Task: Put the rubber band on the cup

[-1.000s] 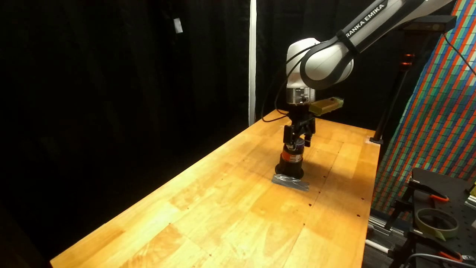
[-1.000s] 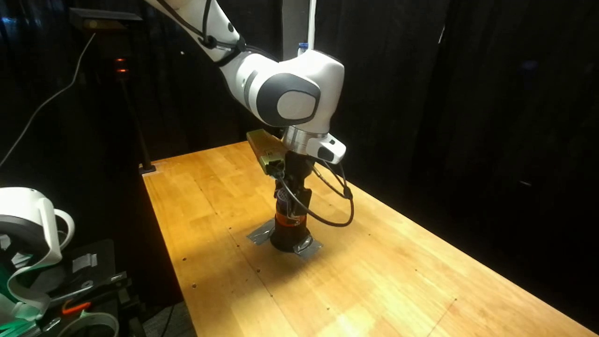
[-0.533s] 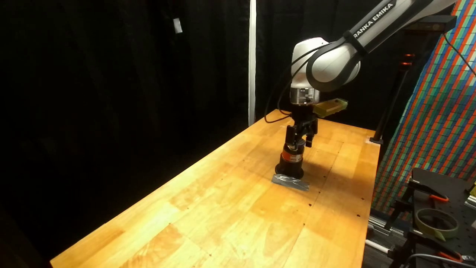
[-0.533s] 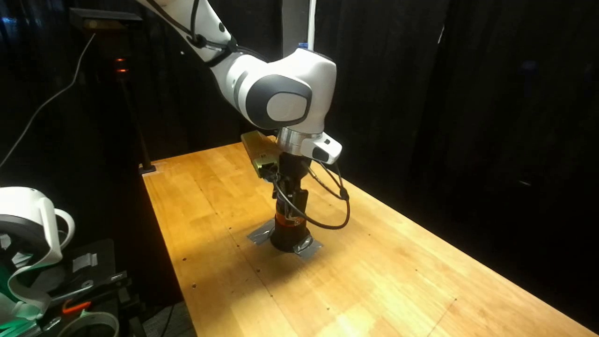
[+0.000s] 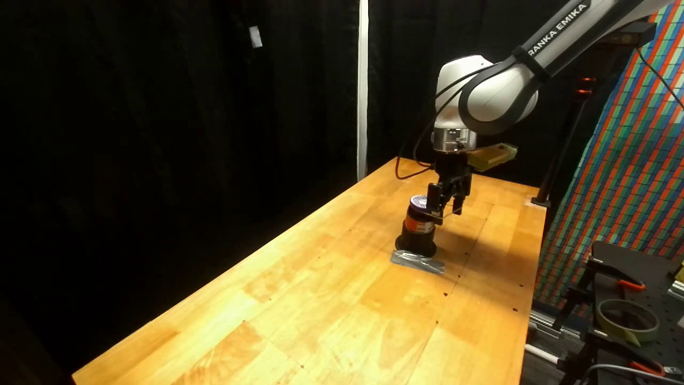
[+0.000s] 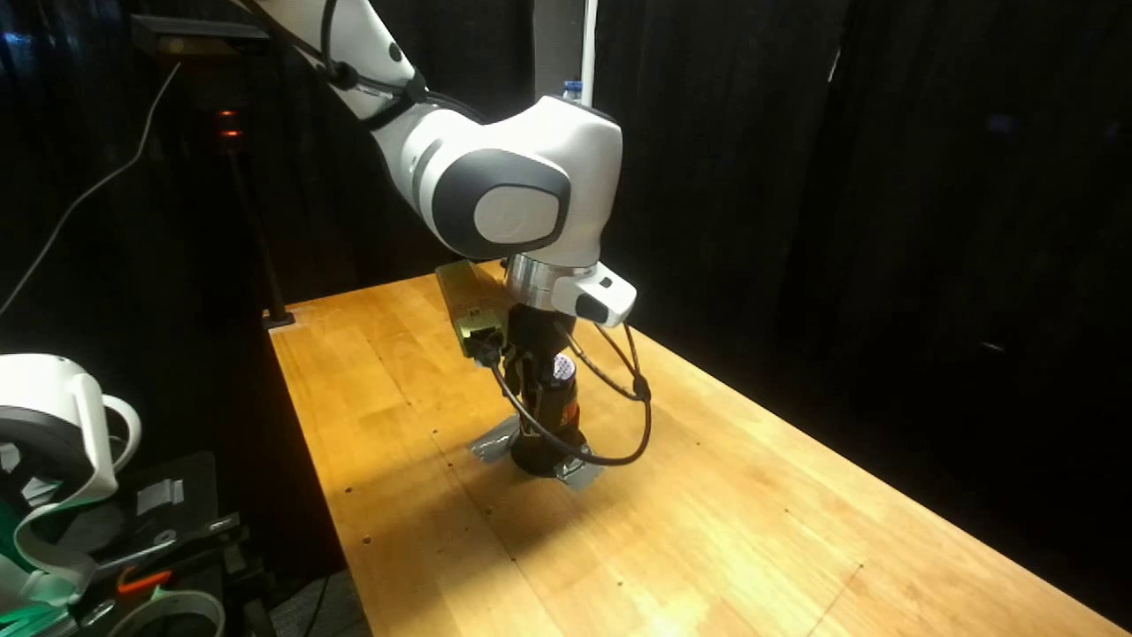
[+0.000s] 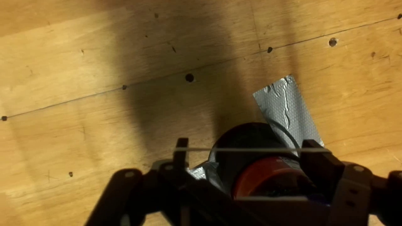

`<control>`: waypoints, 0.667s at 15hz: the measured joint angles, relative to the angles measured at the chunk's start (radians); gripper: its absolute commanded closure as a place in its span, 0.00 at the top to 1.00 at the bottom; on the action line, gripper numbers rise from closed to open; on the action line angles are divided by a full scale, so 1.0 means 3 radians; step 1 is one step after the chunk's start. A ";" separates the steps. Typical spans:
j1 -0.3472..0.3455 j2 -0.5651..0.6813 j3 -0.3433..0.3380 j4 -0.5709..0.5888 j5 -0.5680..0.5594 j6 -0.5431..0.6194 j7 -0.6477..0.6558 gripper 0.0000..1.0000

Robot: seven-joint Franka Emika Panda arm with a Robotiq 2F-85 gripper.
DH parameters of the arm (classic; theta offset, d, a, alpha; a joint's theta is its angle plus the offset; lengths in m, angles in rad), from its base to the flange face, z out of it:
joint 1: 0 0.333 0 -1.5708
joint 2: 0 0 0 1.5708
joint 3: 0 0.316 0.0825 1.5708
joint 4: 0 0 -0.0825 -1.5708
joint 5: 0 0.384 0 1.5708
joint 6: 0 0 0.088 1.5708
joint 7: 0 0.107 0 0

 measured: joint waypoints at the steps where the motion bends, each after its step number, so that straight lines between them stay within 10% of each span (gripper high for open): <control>1: 0.0001 -0.0029 0.0000 -0.0070 0.0000 0.0135 0.0001 0.51; 6: 0.0033 -0.0209 0.0022 -0.0553 0.0040 0.1007 0.0023 0.13; 10: 0.0038 -0.0298 0.0021 -0.0958 0.0040 0.1810 0.0034 0.03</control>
